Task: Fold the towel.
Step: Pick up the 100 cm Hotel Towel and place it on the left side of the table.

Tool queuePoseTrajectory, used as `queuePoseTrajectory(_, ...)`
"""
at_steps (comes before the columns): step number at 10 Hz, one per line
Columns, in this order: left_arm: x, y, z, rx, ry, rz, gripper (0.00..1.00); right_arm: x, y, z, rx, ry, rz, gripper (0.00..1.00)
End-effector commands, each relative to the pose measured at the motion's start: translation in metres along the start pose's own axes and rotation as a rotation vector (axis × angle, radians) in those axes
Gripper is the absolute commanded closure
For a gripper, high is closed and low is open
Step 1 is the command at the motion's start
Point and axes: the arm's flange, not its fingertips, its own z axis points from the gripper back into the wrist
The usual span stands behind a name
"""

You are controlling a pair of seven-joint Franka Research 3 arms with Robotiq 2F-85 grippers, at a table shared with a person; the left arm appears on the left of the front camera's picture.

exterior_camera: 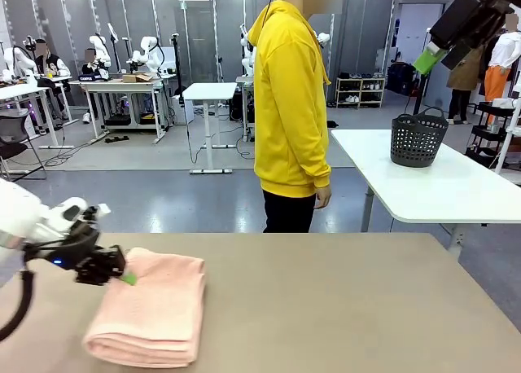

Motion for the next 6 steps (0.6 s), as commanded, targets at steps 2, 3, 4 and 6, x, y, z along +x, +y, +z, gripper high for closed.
queuePoseTrajectory(2, -0.004, 0.051, 0.073, 0.018, 0.058, 0.012, 0.87, 0.0, 0.0, 0.001, 0.001, 0.011, -0.008, 0.09)
queuePoseTrajectory(3, -0.004, 0.079, 0.096, 0.029, 0.029, 0.007, 0.87, 0.0, 0.0, 0.001, 0.001, 0.011, -0.008, 0.09)
queuePoseTrajectory(4, -0.006, 0.106, 0.114, 0.094, 0.048, -0.031, 0.87, 0.0, 0.0, 0.001, 0.001, 0.011, -0.008, 0.09)
queuePoseTrajectory(6, -0.003, 0.139, 0.132, 0.154, -0.019, -0.014, 0.87, 0.0, 0.0, 0.001, 0.001, 0.011, -0.008, 0.09)
